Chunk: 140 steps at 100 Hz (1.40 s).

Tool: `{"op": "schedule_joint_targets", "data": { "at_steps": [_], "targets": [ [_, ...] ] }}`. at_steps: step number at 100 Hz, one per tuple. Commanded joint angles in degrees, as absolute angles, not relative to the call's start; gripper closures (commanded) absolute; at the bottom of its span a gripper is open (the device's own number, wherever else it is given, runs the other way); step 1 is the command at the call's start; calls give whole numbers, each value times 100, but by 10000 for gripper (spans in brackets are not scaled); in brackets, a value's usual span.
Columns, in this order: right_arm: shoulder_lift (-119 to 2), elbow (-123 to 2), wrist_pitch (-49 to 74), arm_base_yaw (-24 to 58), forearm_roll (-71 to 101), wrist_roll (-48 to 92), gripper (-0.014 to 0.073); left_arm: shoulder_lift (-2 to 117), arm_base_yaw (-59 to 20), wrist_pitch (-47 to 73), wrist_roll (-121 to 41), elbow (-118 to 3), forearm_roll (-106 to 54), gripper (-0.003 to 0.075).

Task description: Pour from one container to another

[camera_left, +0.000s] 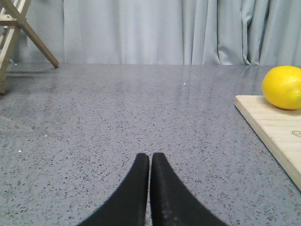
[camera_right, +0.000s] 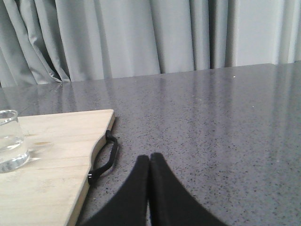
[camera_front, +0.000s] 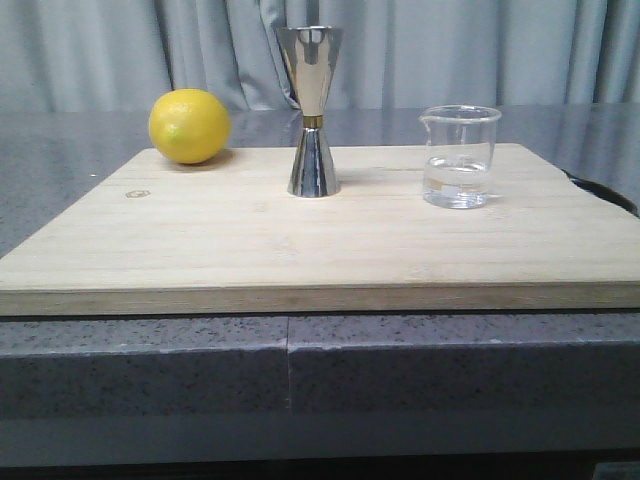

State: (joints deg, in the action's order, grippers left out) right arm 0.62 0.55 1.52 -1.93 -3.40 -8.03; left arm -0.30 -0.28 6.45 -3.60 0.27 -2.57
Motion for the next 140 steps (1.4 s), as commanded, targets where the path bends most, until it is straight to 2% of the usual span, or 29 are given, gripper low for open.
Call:
{"op": "schedule_joint_targets", "data": {
  "at_steps": [1,64,99,127,140],
  "targets": [
    [176,202,-320,-220,-334,-742,647,-162,-64,221,-326,145,-274,741],
    [176,202,-320,-220,-334,-742,647,-162,-64,221,-326,145,-274,741],
    [176,162,-394,-220,-267,-784,647,-162,-64,-261,-326,85,-627,741],
    [0,-1005,889,-220,-193,-784,647,-87,-64,0,-326,-859,-924,741],
    [-447,-1793,1548,-220,-287,-723,647,234,-64,592,-326,-1551,-912,741]
  ]
}}
